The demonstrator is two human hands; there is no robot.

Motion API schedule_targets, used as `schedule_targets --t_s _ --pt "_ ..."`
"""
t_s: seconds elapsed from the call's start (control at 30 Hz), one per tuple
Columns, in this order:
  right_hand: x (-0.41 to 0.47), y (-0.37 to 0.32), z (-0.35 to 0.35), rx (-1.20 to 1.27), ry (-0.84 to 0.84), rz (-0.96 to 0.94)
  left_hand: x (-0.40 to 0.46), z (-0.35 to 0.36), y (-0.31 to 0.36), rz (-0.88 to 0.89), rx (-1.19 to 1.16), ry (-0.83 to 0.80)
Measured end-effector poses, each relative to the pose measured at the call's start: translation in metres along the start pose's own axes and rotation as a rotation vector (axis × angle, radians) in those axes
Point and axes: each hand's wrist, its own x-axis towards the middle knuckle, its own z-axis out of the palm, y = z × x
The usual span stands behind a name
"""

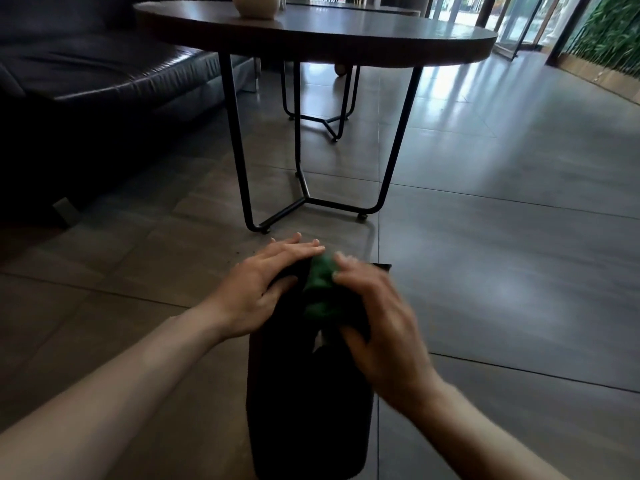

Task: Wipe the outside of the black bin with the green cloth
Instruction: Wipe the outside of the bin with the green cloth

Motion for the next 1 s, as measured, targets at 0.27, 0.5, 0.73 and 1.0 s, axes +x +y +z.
schedule_targets --t_s 0.27,0.5,0.73,1.0 --pt "-0.088 0.007 0.052 -0.402 -0.327 -0.405 -0.008 -0.013 -0.010 -0.056 -0.010 0.028" --pt "-0.068 0.023 0.027 -0.511 -0.295 -0.473 -0.008 -0.013 0.000 -0.063 -0.041 -0.001" --pt "-0.005 0.013 0.023 -0.445 -0.036 0.015 -0.007 -0.013 0.002 -0.087 -0.037 0.016" --pt "-0.117 -0.003 0.048 -0.533 -0.477 -0.571 -0.012 -0.019 -0.006 -0.112 -0.077 0.017"
